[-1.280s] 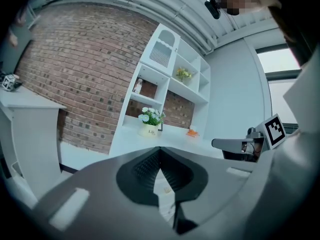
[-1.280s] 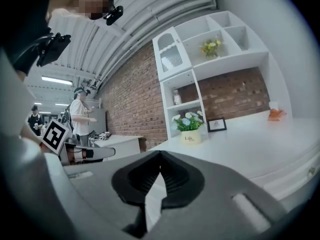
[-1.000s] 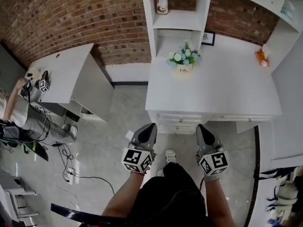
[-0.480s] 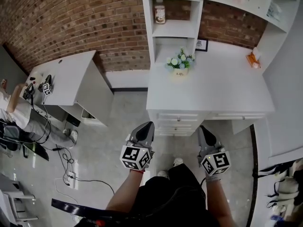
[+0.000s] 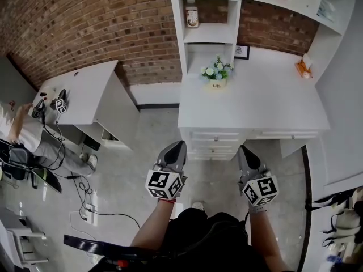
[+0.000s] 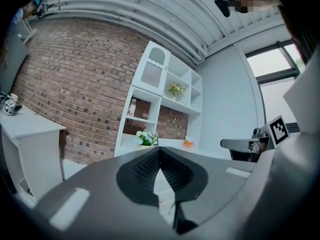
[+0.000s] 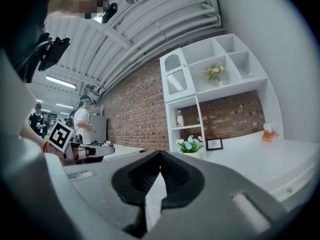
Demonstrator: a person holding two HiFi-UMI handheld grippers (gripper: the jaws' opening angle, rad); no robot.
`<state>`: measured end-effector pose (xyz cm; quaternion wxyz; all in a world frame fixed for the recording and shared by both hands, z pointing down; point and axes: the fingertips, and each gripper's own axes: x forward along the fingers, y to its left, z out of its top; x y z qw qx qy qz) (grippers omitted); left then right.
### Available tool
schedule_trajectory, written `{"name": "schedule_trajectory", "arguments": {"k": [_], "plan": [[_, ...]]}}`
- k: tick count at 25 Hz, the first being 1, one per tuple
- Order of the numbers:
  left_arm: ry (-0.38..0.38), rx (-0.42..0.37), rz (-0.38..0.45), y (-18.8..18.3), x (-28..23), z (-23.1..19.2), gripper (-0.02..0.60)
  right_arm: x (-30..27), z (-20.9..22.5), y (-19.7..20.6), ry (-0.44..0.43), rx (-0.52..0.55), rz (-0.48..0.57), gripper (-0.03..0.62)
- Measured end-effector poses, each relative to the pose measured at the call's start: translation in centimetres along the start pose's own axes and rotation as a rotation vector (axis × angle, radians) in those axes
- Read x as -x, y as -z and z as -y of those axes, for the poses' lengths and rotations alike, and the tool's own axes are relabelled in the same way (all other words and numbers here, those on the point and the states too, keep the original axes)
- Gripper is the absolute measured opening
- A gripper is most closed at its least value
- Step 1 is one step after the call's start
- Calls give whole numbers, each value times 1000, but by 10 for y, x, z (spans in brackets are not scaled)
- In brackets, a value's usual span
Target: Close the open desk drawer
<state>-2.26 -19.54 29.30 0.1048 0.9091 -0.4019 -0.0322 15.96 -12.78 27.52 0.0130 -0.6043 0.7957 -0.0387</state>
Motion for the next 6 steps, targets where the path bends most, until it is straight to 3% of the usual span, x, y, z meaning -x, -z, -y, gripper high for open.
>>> {"name": "schedule_trajectory", "arguments": {"k": [6], "plan": [[-21,-3,20,-4,13,8,3,11,-7,-7,-30,0,16,0]]}}
